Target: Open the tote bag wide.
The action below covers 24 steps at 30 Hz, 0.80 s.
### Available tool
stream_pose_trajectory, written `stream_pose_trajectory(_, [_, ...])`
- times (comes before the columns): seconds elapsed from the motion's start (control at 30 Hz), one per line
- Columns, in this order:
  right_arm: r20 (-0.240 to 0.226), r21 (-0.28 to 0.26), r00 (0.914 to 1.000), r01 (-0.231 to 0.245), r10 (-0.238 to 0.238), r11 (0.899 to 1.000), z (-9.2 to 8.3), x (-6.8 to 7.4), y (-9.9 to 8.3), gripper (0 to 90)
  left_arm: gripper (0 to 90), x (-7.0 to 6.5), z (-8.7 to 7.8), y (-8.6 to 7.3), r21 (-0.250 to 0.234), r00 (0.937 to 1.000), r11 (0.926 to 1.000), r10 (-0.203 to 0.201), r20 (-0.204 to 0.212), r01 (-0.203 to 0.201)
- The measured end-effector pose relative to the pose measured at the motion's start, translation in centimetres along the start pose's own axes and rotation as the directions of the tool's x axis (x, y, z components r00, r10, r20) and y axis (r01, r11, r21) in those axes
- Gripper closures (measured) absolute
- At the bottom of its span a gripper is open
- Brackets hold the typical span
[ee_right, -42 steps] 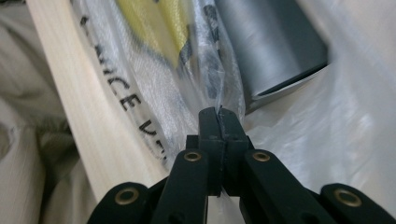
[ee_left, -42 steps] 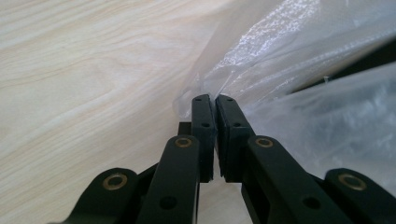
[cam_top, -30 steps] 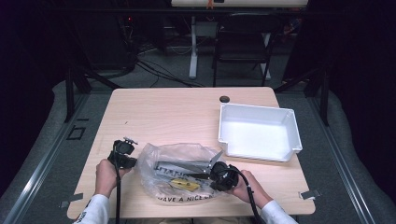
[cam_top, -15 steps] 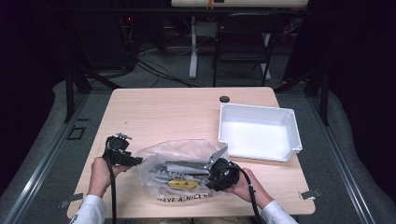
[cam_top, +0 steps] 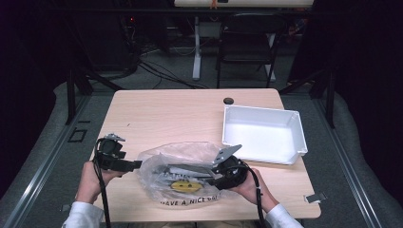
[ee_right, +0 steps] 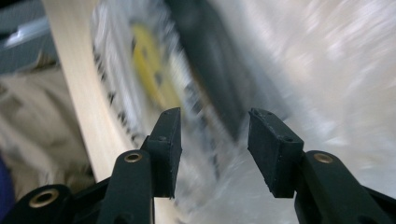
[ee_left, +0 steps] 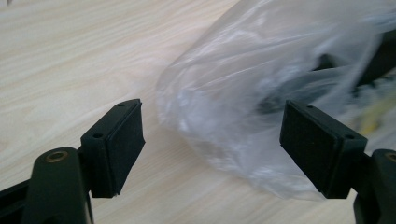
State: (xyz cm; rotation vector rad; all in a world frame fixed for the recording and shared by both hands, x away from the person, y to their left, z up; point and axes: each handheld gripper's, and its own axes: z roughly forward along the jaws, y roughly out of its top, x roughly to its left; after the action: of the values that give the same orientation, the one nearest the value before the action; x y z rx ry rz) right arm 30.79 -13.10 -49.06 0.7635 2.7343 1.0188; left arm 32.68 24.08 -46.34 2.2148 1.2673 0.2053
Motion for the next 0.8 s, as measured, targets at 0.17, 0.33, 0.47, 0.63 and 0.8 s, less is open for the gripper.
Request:
stream_pose_trajectory(0.17, [0.12, -0.03, 0.9908, -0.06, 0.063, 0.998, -0.3, -1.2, 0.0, 52.7, 21.3, -2.5, 1.1, 0.3, 0.001, 0.9953, 0.9984, 0.056, 0.079, -0.056])
stream_pose_trajectory(0.33, [0.125, 0.057, 0.9847, -0.129, 0.122, 0.99, 1.4, -2.6, -0.7, 56.0, 30.2, -2.9, 3.6, -0.1, 0.098, 0.9917, 0.9906, 0.087, 0.095, -0.096])
stream_pose_trajectory(0.47, [0.142, 0.069, 0.9802, -0.149, 0.138, 0.986, 2.1, -3.3, -1.0, 77.1, 49.2, -2.8, 4.6, -0.5, 0.144, 0.9867, 0.9823, 0.101, 0.127, -0.119])
stream_pose_trajectory(0.63, [0.173, 0.079, 0.9743, -0.16, 0.144, 0.984, 3.1, -3.7, -1.0, 89.0, 81.1, -2.5, 5.2, -1.2, 0.186, 0.9841, 0.9723, 0.119, 0.132, -0.142])
stream_pose_trajectory(0.8, [0.22, 0.117, 0.9653, -0.169, 0.14, 0.979, 4.4, -4.1, -1.0, 90.0, 89.5, -2.2, 6.2, -1.7, 0.253, 0.9849, 0.9553, 0.126, 0.118, -0.153])
